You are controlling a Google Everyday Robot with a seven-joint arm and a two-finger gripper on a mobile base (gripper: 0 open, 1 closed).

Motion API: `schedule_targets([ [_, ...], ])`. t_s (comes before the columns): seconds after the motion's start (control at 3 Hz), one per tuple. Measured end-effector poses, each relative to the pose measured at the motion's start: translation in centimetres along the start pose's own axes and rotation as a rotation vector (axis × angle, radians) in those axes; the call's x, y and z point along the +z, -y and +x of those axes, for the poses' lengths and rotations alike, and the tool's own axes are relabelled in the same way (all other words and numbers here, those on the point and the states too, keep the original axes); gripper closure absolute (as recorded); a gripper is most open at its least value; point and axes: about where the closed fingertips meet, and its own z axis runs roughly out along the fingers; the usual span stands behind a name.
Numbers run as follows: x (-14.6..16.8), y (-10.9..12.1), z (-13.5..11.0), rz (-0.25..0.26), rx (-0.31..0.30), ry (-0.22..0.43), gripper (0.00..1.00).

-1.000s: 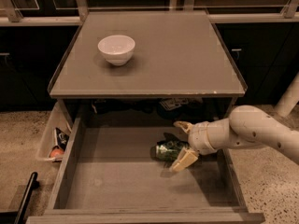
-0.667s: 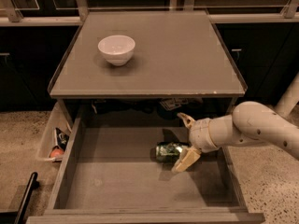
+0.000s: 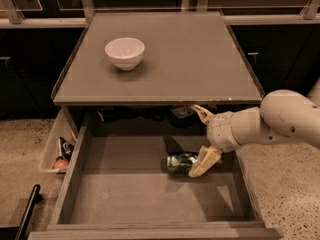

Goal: Place green can into top drawer

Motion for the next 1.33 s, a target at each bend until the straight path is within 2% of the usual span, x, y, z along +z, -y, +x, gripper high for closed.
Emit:
schedule_targets([
  [0.33,-3.1,2.0,-2.6,0.05,-0.087,-0.029,0.0],
  [0.67,-3.3,2.2,-2.8,0.053,-0.095,-0.03,0.0],
  [1.0,-5.7,7.5,-4.0,0.085,-0.131,0.014,0.0],
  [1.33,-5.8,7.7,-4.2,0.09,-0.134,0.016,0.0],
])
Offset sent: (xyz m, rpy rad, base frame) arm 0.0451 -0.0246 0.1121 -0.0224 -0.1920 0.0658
